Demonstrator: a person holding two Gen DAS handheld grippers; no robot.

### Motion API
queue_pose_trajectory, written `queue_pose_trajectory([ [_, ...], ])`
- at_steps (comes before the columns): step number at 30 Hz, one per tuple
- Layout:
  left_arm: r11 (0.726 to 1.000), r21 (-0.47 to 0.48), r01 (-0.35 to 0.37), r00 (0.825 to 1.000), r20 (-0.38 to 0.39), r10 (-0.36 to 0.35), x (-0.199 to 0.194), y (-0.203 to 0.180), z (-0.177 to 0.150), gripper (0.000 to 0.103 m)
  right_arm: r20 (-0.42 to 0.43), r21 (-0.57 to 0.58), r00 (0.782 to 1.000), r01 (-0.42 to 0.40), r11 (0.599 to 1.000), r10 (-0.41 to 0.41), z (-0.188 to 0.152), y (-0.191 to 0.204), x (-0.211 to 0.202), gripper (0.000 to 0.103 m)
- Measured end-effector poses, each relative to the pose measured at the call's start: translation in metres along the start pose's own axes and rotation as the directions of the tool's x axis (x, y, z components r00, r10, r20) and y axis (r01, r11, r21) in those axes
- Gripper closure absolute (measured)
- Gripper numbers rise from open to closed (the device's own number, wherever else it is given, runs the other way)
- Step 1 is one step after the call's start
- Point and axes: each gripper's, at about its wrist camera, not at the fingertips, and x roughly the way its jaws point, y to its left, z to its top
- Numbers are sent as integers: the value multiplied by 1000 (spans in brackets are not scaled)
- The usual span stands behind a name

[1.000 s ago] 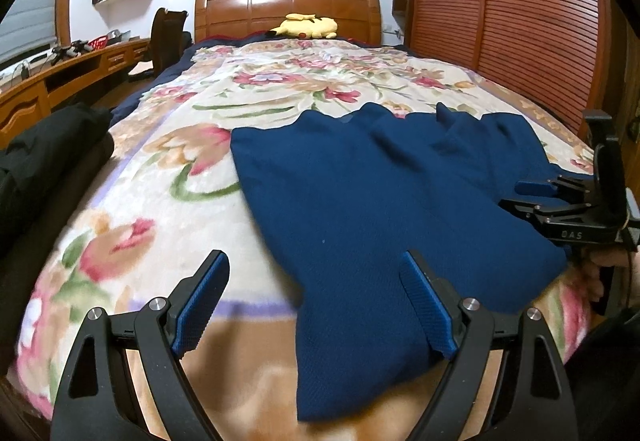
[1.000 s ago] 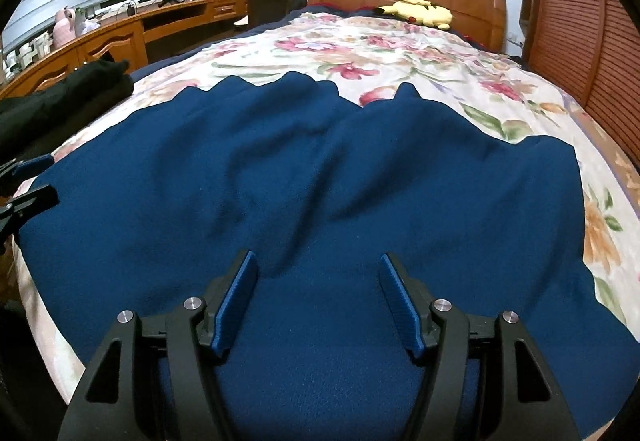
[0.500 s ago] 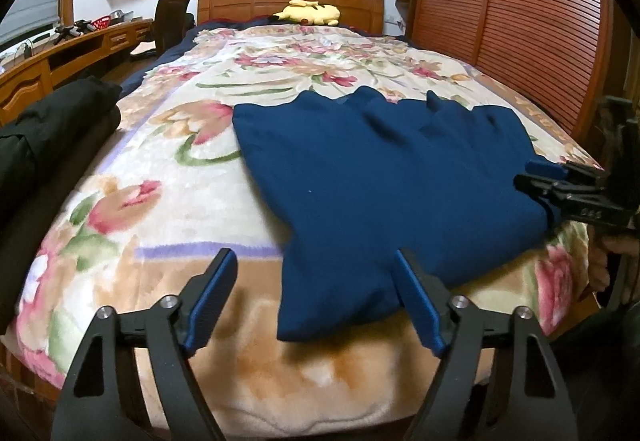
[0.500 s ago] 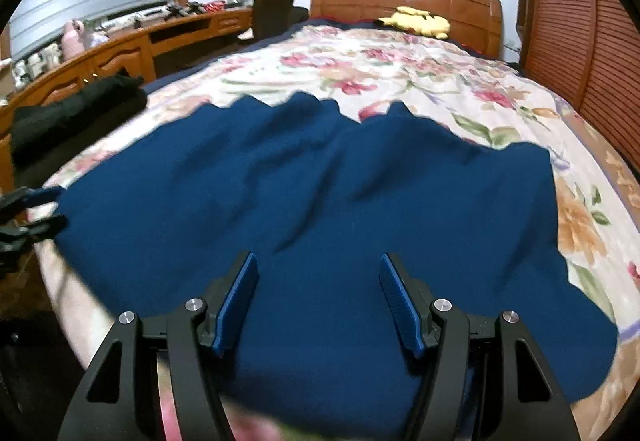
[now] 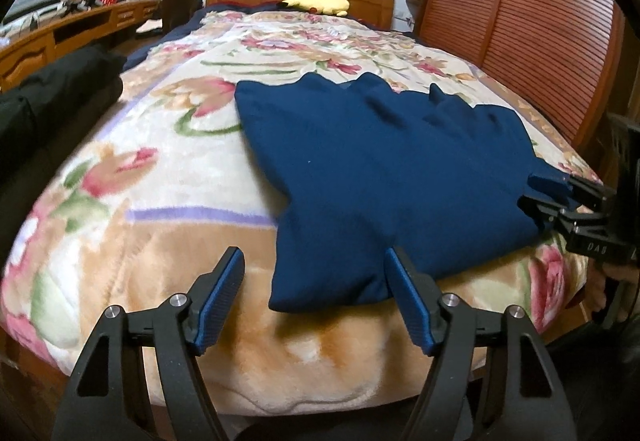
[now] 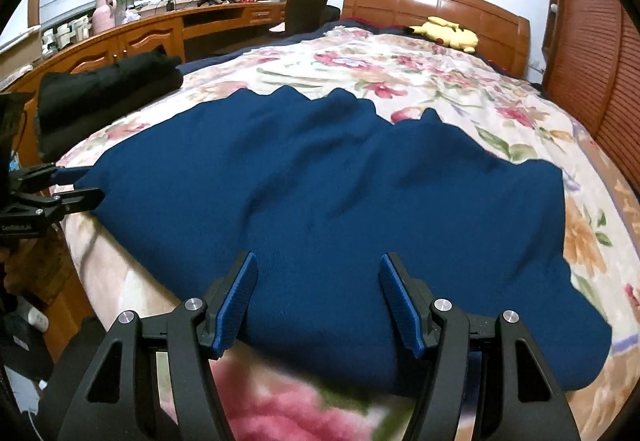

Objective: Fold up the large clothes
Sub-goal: 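Grasp the jacket edge with the left gripper and fold it over the other half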

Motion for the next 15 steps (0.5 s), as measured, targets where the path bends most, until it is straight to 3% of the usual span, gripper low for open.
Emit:
queue_pose_trajectory([
  [4,1000,-10,7,1000,-11,-7,3,-1,3,32,-7,-3,1000,10,1000,-10,2,2,6,37],
  [9,997,-29,74,997,-37,-75,5,-3,6,55,-20,11,1000,7,1000,-7,3,2,15,37],
  [11,997,-20,79,996,-41,-80,3,-6,8,75,-21,14,1000,5,1000,-4,4,1,17,37],
  [15,997,2,83,996,-16,-83,-9,-16,22,84,-22,14,1000,-3,1000,4,3,-2,15,37],
])
